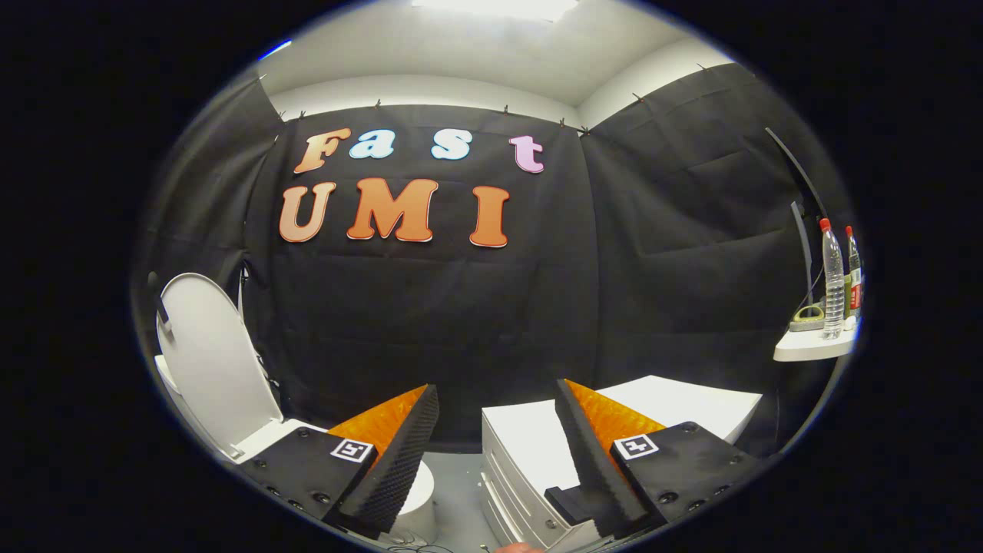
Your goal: Open the toilet lid.
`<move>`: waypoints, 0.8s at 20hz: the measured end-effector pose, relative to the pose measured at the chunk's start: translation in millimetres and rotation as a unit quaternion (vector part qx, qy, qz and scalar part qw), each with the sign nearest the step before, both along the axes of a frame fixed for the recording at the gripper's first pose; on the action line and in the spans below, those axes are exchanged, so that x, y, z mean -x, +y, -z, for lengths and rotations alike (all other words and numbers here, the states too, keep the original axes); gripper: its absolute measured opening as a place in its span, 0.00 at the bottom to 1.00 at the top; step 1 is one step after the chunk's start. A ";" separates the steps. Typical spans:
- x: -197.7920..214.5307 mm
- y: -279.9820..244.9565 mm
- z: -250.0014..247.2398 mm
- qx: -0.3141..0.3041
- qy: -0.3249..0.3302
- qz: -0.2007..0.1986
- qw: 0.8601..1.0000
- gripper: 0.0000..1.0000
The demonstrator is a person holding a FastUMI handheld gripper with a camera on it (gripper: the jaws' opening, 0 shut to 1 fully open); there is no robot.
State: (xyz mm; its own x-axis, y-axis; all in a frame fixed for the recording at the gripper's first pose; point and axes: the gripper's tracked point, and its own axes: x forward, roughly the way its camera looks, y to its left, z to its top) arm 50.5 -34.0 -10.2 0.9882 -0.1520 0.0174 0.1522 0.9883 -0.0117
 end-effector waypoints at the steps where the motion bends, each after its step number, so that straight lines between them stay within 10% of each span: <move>1: -0.6 -0.3 3.7 -0.004 0.005 0.000 1.000 0.98; 16: -0.8 22.4 7.2 0.018 0.009 -0.024 1.000 0.98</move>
State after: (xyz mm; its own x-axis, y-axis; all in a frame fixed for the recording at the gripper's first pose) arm 51.3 -11.7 -17.4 0.9945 -0.1042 0.0033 0.1043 0.9933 -0.0494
